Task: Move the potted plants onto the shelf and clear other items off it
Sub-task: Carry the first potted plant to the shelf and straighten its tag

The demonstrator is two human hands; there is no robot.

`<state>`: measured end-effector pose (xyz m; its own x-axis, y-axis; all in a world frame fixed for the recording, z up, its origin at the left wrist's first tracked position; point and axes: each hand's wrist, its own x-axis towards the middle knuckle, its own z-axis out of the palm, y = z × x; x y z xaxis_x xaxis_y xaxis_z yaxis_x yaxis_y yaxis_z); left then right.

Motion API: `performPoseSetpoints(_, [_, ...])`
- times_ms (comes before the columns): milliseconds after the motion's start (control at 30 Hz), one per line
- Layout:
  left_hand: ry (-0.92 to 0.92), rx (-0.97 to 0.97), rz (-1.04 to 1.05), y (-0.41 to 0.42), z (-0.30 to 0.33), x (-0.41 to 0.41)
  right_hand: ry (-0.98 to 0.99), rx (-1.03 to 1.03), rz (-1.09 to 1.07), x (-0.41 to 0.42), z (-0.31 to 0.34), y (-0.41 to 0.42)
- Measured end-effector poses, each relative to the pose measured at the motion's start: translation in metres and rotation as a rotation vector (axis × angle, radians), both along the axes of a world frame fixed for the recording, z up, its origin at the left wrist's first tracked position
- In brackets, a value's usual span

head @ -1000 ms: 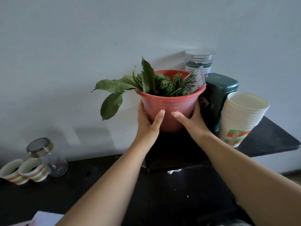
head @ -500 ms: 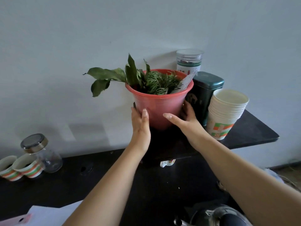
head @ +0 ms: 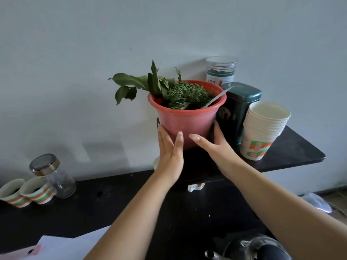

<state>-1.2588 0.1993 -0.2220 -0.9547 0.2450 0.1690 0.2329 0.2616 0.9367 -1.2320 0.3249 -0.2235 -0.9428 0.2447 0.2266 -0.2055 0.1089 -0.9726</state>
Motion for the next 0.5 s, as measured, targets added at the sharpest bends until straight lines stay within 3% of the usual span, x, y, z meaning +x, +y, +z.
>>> performPoseSetpoints(267, [0.065, -0.06, -0.064, -0.007, -0.01, 0.02, -0.006, 0.006, 0.002, -0.012, 0.016, 0.006])
performPoseSetpoints(500, [-0.001, -0.043, -0.017, -0.007, -0.006, -0.007, 0.008, 0.085, -0.02, -0.005, 0.006, -0.005])
